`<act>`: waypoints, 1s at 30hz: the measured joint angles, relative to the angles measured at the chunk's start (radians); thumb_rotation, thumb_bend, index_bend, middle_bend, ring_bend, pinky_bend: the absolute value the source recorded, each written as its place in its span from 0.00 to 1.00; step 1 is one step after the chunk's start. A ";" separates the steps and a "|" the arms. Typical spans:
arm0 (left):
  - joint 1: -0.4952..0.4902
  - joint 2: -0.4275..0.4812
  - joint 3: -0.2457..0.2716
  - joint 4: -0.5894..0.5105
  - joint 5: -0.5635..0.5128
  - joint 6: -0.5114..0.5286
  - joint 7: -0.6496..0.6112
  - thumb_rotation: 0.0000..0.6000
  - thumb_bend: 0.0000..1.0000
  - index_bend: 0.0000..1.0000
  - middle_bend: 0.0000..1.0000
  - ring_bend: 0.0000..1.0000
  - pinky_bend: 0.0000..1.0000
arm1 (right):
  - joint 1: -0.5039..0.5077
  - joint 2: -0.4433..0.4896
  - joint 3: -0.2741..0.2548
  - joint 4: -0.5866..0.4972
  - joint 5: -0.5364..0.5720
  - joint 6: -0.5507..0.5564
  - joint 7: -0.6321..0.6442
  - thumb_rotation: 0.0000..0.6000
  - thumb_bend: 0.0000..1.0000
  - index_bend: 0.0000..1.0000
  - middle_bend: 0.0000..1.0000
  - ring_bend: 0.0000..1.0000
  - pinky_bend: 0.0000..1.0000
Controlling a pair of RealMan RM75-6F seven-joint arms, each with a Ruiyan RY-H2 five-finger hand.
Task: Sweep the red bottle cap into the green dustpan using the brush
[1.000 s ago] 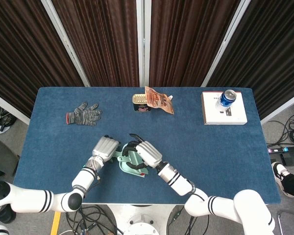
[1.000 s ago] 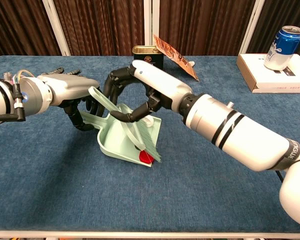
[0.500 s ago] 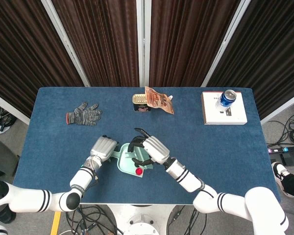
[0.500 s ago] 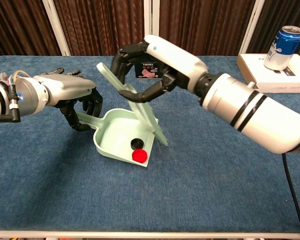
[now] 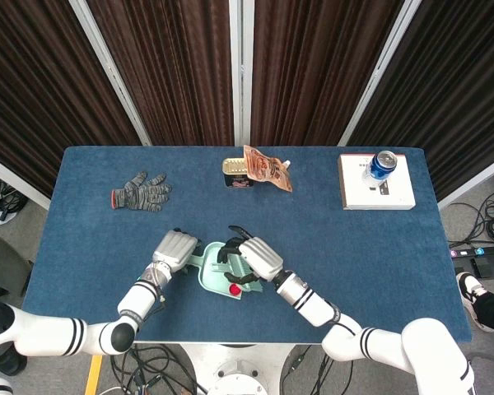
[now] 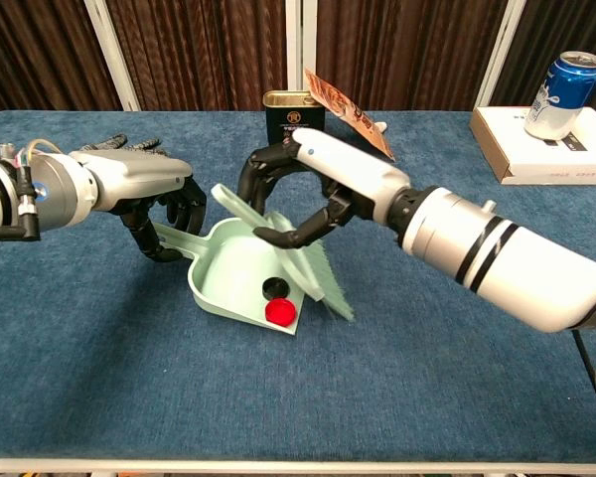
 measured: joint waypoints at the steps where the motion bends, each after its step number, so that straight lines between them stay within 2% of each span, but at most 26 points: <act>1: -0.002 0.001 -0.001 -0.001 -0.001 -0.001 -0.001 1.00 0.35 0.51 0.47 0.35 0.24 | 0.002 -0.010 0.003 0.004 0.000 0.000 0.002 1.00 0.62 0.85 0.69 0.32 0.05; 8: -0.019 0.006 -0.010 -0.004 -0.016 -0.010 -0.004 1.00 0.35 0.51 0.47 0.35 0.24 | 0.030 -0.071 0.046 0.040 0.007 0.009 0.014 1.00 0.63 0.85 0.69 0.32 0.05; 18: -0.019 0.005 -0.005 -0.004 -0.010 -0.008 -0.031 1.00 0.35 0.50 0.47 0.35 0.24 | 0.039 -0.087 0.060 0.049 -0.005 0.049 0.035 1.00 0.63 0.85 0.69 0.32 0.05; 25: -0.004 0.005 0.007 -0.001 0.022 0.005 -0.051 1.00 0.34 0.35 0.39 0.34 0.24 | 0.007 0.003 0.041 0.001 -0.023 0.092 0.030 1.00 0.63 0.85 0.69 0.32 0.05; 30: 0.007 0.016 0.011 -0.010 0.044 0.016 -0.064 1.00 0.30 0.24 0.31 0.27 0.24 | -0.024 0.126 0.013 -0.056 -0.033 0.102 -0.010 1.00 0.63 0.85 0.69 0.31 0.05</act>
